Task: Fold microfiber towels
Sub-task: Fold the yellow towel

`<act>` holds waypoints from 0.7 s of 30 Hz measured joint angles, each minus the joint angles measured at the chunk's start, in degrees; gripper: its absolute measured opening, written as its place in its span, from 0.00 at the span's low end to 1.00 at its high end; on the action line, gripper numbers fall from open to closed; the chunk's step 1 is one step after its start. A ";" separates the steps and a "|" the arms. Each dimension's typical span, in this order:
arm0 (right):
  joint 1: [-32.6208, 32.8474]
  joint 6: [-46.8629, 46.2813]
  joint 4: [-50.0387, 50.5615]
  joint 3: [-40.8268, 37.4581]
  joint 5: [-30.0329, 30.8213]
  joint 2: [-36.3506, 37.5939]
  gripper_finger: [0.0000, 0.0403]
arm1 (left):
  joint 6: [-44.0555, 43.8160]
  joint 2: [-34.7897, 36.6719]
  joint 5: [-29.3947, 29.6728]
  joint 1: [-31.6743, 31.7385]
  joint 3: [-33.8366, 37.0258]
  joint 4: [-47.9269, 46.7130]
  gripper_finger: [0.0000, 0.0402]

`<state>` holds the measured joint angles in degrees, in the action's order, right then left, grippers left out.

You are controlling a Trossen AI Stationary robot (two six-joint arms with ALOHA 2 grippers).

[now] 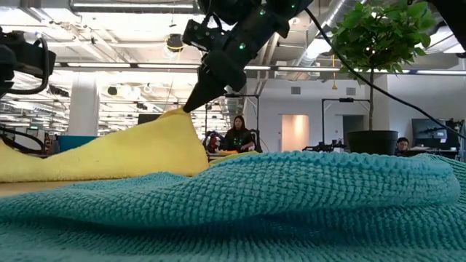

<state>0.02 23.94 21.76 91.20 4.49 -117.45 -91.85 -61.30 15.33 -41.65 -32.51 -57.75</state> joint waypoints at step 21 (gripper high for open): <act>-2.37 -0.13 -2.71 0.00 0.10 0.00 0.02 | -6.29 -3.64 5.08 -0.28 0.00 -0.34 0.00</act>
<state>-2.35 23.81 19.05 91.20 4.59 -117.45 -98.13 -64.95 20.41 -41.93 -32.51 -58.09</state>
